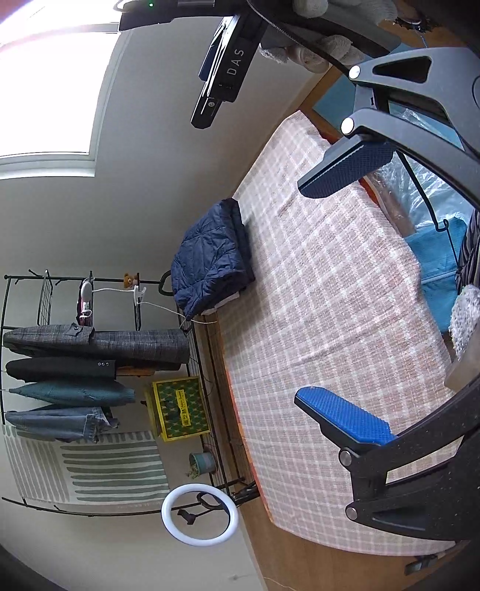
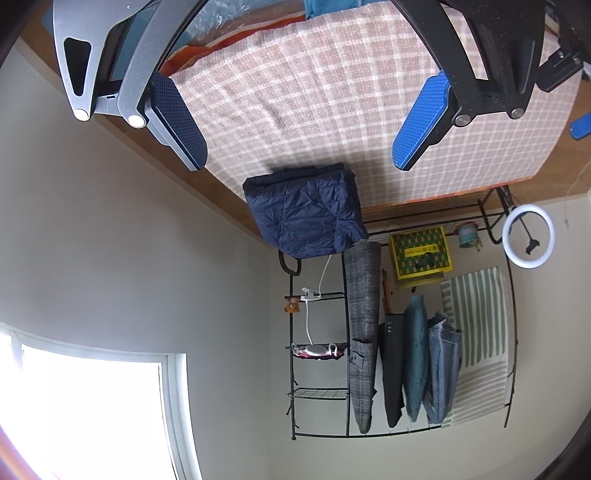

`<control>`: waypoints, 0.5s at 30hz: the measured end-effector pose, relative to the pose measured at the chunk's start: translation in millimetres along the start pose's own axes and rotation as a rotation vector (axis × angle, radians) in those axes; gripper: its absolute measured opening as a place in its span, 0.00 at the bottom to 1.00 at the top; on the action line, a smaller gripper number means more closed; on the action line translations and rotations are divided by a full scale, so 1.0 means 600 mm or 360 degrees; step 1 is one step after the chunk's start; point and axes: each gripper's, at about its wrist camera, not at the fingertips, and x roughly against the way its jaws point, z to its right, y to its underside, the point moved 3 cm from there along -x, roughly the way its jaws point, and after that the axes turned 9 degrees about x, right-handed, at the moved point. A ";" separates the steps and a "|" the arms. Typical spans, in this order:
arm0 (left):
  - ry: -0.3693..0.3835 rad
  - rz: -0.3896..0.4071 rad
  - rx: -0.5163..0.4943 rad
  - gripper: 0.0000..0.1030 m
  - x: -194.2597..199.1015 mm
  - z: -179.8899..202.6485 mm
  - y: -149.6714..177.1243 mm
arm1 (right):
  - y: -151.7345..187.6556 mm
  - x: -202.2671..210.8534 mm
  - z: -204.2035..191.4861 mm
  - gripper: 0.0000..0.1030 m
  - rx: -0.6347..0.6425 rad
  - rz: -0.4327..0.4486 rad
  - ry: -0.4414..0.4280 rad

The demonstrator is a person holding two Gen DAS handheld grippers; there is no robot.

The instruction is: Fold large clothes

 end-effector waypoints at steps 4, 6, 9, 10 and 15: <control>0.0005 -0.0003 0.0004 1.00 -0.001 0.002 0.003 | 0.006 -0.003 -0.001 0.97 0.0014 -0.0009 0.0027; 0.0007 -0.0006 0.0011 1.00 -0.001 0.001 0.004 | 0.007 -0.001 -0.003 0.97 0.0017 -0.0016 0.0022; 0.0011 -0.0008 0.0015 1.00 0.000 -0.001 0.005 | 0.007 0.002 -0.003 0.97 0.0022 -0.0012 0.0025; 0.0012 -0.0008 0.0014 1.00 0.001 -0.002 0.005 | 0.006 0.003 -0.003 0.97 0.0020 -0.0009 0.0022; 0.0009 0.0005 0.0011 1.00 0.003 -0.005 0.002 | 0.000 0.004 -0.003 0.97 0.0022 0.0003 0.0015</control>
